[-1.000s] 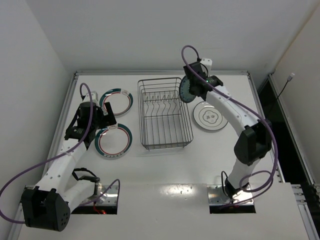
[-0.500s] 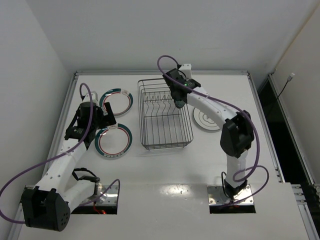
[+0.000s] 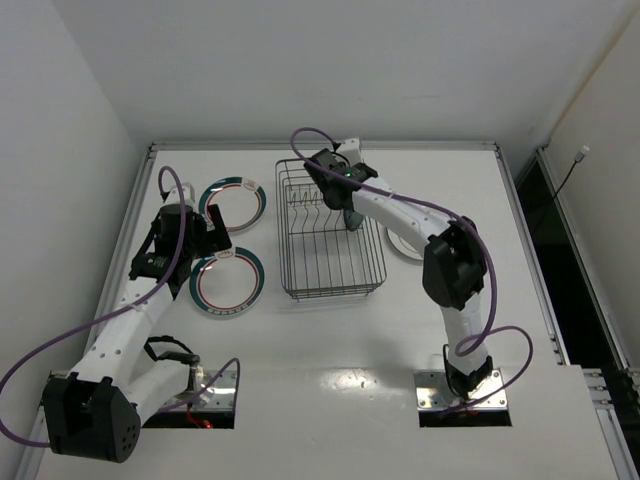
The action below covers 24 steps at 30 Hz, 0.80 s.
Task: Load the plates into the dish rack
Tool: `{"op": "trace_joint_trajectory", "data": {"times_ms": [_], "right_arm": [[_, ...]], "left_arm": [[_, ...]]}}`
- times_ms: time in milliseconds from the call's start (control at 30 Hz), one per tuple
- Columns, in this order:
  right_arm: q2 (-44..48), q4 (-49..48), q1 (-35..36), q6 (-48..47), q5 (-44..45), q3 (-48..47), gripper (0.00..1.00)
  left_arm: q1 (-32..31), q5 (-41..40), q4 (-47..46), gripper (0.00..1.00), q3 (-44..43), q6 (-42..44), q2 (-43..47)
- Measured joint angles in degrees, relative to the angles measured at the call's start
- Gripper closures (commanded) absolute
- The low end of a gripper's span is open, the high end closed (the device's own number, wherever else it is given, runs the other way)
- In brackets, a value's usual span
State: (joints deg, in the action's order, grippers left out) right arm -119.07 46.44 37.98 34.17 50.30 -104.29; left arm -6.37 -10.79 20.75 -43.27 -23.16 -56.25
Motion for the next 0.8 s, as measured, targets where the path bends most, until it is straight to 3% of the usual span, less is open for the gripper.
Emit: {"op": "trace_joint_trajectory", "data": {"times_ms": [133, 233, 400, 500, 567, 700, 800], "right_arm": [[1.97, 1.20, -0.66, -1.09, -1.09, 0.09, 0.52], [7.58, 1.01, -2.05, -2.40, -3.08, 3.74, 0.50], [25.11, -0.74, -8.57, -2.95, -6.71, 16.57, 0.47], [36.79, -4.70, -21.84, -3.08, -17.77, 27.06, 0.44], [41.05, -9.40, -37.79, -2.95, -30.88, 35.36, 0.43], [37.57, -16.02, -53.40, -1.49, -47.78, 46.66, 0.43], [31.01, -16.98, -56.63, 0.44, -56.96, 51.52, 0.43]], "left_arm": [[0.00, -0.04, 0.22, 0.00, 0.00, 0.00, 0.00], [0.00, -0.07, 0.22, 0.00, 0.00, 0.00, 0.00], [0.00, -0.35, 0.24, 0.00, 0.00, -0.02, 0.00], [-0.02, -0.55, 0.24, 0.00, 0.00, -0.02, 0.00], [-0.02, -0.63, 0.31, 0.00, 0.00, -0.02, -0.02], [-0.02, -0.61, 0.33, 0.00, 0.00, -0.02, -0.02], [-0.04, -0.63, 0.35, 0.00, 0.00, -0.02, 0.00]]}}
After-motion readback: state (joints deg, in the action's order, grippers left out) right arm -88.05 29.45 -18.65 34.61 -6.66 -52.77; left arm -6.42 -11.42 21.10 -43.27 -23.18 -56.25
